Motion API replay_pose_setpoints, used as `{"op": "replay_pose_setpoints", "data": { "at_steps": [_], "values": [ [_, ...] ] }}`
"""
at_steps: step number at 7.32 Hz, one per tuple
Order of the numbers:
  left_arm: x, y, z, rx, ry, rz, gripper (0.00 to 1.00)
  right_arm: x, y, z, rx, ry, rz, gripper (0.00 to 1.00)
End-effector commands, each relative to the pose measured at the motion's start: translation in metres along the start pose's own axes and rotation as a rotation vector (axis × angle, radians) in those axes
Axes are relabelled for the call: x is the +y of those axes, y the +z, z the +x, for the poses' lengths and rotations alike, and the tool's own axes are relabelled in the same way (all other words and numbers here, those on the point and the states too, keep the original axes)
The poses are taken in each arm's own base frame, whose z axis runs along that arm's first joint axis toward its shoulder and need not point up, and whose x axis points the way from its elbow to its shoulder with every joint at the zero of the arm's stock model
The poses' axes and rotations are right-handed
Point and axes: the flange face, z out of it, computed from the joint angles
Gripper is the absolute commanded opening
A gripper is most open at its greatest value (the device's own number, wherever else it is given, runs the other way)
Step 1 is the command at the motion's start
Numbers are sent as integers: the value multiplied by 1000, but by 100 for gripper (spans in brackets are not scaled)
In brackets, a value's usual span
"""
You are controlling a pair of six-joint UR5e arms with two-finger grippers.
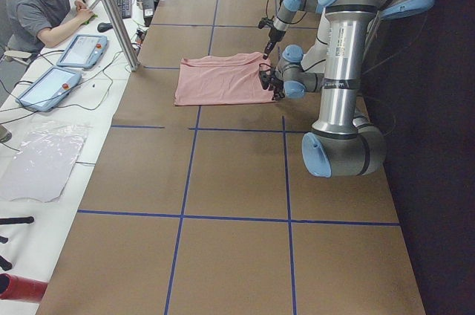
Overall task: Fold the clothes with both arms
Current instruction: 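Lower both grippers to the shirt edge nearest the robot and grasp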
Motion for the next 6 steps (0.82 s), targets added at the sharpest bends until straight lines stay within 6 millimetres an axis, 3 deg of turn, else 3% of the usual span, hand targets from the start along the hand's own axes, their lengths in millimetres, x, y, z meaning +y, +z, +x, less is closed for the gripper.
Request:
{"op": "replay_pose_setpoints", "data": {
  "at_steps": [1,4,5,6],
  "values": [
    [6,4,-5,-18,7,-7,58,-1,0,0,0,1,1,0],
    [10,8,-6,-23,16,-12,57,-1,0,0,0,1,1,0],
    [13,9,-6,-24,18,-16,52,-1,1,1,1,1,2,0],
    [14,8,-5,-21,20,-18,31,-1,1,1,1,1,2,0]
  ]
}}
